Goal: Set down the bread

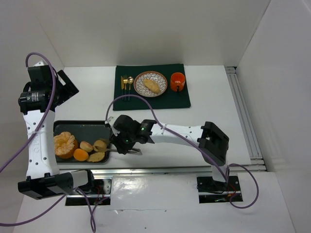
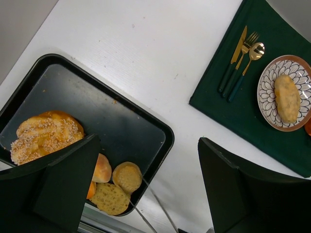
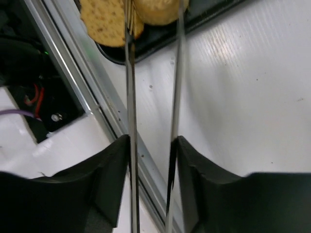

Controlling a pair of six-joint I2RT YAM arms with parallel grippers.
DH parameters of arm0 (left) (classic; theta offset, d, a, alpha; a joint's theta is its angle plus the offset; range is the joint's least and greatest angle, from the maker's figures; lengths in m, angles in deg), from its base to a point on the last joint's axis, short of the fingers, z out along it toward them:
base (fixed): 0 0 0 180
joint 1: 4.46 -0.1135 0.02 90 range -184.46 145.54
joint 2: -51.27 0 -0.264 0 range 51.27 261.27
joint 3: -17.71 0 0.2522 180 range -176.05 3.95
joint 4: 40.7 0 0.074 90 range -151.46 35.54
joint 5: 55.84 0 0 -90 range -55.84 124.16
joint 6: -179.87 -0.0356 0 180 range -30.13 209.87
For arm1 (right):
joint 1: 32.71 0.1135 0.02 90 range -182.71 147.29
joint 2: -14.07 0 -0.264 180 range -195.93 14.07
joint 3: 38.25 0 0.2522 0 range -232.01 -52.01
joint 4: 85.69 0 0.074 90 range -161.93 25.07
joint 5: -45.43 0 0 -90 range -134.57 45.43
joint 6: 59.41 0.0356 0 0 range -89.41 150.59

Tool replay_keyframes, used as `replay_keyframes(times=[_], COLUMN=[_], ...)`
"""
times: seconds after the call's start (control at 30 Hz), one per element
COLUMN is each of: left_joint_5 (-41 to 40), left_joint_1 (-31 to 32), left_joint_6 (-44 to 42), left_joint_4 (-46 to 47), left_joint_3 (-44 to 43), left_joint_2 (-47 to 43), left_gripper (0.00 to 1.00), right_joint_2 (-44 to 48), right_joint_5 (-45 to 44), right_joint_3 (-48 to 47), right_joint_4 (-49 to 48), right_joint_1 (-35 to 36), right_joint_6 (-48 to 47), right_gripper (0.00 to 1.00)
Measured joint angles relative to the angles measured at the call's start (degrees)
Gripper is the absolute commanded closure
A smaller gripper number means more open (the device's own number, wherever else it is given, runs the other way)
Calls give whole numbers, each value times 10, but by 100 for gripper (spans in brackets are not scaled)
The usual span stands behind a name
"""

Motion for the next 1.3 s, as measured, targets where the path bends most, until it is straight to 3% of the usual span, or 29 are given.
replay_keyframes(times=[0.13, 0.2, 0.3, 0.6, 0.87, 1.03, 1.3], left_joint_5=[0, 0, 0, 0, 5, 7, 9], left_joint_1=[0, 0, 0, 0, 0, 0, 0], left_joint_6=[0, 0, 0, 0, 0, 0, 0], left_joint_4=[1, 3, 5, 6, 7, 8, 8], left_joint_3=[0, 0, 0, 0, 0, 0, 0], left_joint_2=[0, 0, 0, 0, 0, 0, 0], left_gripper=[5, 5, 5, 5, 5, 5, 5], right_joint_2=[-5, -8, -8, 15, 83, 40, -55], right_joint_5=[9, 10, 5, -29, -87, -129, -118], right_joint_3=[-38, -57, -72, -74, -64, -108, -144], right_joint_4=[10, 18, 29, 28, -30, -40, -44], right_joint_1=[0, 0, 0, -29, -206, -298, -336], right_joint_6=[-16, -24, -33, -38, 8, 18, 18], right_gripper=[63, 78, 84, 85, 85, 85, 82])
